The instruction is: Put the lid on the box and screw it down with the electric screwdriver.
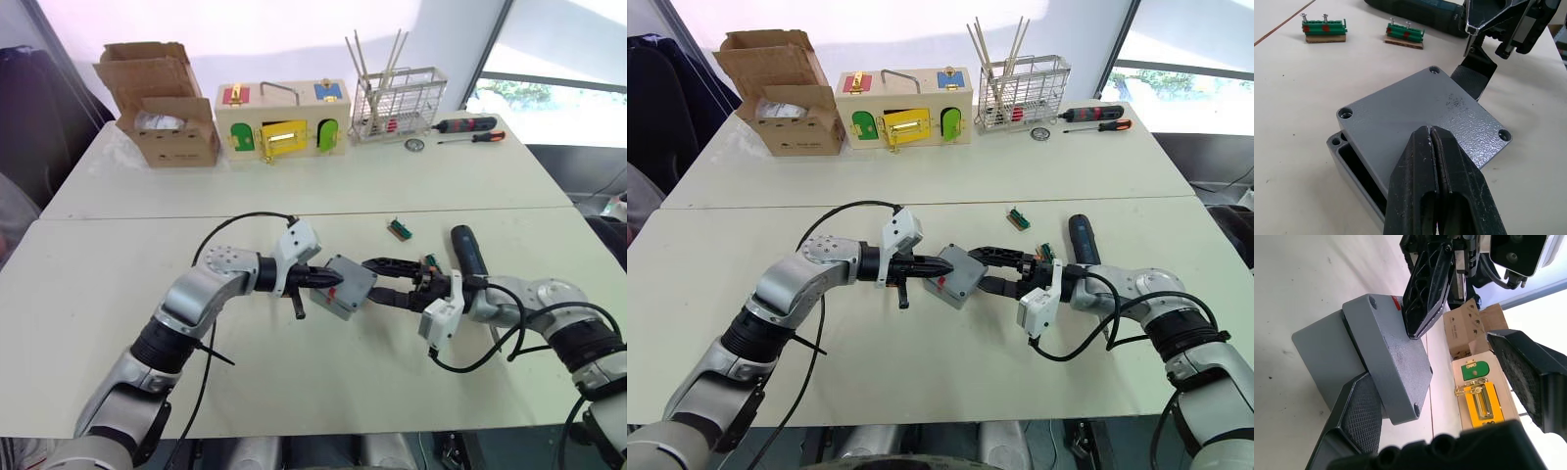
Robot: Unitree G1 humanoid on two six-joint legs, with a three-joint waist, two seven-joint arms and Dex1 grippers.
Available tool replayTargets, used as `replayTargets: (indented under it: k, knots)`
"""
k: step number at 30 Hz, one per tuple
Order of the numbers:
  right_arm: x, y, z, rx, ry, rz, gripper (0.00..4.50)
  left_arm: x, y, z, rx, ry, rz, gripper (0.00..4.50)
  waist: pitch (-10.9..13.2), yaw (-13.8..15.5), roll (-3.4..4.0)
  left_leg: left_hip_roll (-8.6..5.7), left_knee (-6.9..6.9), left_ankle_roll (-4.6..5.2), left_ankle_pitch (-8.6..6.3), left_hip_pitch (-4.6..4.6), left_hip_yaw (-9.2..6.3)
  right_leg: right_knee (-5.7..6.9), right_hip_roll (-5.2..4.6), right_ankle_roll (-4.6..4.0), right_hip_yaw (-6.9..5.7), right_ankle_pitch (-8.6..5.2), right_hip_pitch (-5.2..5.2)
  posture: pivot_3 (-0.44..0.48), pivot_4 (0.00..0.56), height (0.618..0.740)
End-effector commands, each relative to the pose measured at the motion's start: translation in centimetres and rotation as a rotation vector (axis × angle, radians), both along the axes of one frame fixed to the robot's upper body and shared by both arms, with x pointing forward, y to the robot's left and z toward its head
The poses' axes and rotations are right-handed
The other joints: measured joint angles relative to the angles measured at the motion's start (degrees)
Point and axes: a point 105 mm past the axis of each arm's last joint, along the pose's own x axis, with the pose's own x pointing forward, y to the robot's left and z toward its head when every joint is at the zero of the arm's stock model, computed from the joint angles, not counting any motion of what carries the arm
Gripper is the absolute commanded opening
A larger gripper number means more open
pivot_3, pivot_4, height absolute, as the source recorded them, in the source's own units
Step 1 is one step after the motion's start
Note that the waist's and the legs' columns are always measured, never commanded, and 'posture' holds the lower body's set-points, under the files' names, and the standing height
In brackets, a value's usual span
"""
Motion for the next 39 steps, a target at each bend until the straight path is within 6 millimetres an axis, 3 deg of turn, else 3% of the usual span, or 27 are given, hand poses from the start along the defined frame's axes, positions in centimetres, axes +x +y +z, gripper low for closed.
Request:
replayTargets:
  k: [1,12,15,22,31,33,35,39]
  knots:
    - [-0.5,-0.8,-2.2,-0.122,0.067,0.005,4.12,-0.1,1.9,-3.9,0.126,0.101,0.07,0.0,0.0,-0.01,0.0,0.0,0.0,0.0,0.0,0.0,0.0,-0.01,0.0,0.0,0.0,0.0,0.0,0.0,0.15,0.73]
    - [-0.4,-1.8,-3.5,-0.222,0.175,0.013,4.12,-0.5,2.0,-4.3,0.134,0.111,0.08,0.0,-0.04,0.13,-0.04,0.02,0.0,0.12,-0.08,0.17,-0.06,-0.2,-0.01,-0.03,-0.07,-0.02,0.28,0.0,0.15,0.73]
    - [-0.2,-2.0,-3.6,-0.254,0.186,0.012,4.12,-0.5,2.0,-4.3,0.133,0.112,0.081,0.0,-0.09,-0.02,0.32,0.02,0.01,0.15,-0.09,0.07,-0.05,-0.22,-0.04,-0.03,-0.05,-0.01,0.2,0.0,0.15,0.73]
    - [0.4,-1.7,-2.4,-0.193,0.174,-0.007,4.12,-0.5,1.9,-4.2,0.126,0.109,0.088,0.0,-0.08,0.11,0.3,0.02,0.01,0.15,-0.09,0.08,-0.09,-0.23,-0.05,-0.02,-0.09,-0.01,0.24,0.0,0.15,0.73]
    - [-0.3,-3.6,-0.1,-0.003,0.162,-0.118,4.12,0.1,2.2,-2.7,0.081,0.077,0.111,0.0,-0.02,0.15,0.35,0.02,0.02,0.15,-0.09,-0.02,-0.08,-0.24,-0.07,-0.01,-0.06,-0.01,0.16,0.0,0.15,0.73]
    - [-0.6,-3.7,0.6,0.057,0.174,-0.144,3.47,0.1,2.2,-2.7,0.085,0.076,0.108,0.0,-0.01,0.15,0.36,0.03,0.01,0.17,-0.1,-0.01,-0.09,-0.24,-0.07,-0.01,-0.07,-0.01,0.16,0.0,0.15,0.73]
    - [-0.9,-3.7,1.0,0.109,0.212,-0.173,3.19,0.0,2.2,-2.6,0.078,0.077,0.102,0.0,0.0,0.15,0.34,0.05,0.01,0.19,-0.12,-0.01,-0.09,-0.24,-0.07,-0.01,-0.07,-0.01,0.16,0.0,0.15,0.73]
    - [-1.1,-3.2,1.7,0.221,0.316,-0.229,1.69,0.0,2.0,-2.4,0.071,0.08,0.099,0.0,0.03,0.18,0.34,0.06,0.01,0.25,-0.15,-0.03,-0.09,-0.29,-0.08,-0.01,-0.06,-0.01,0.18,0.0,0.15,0.73]
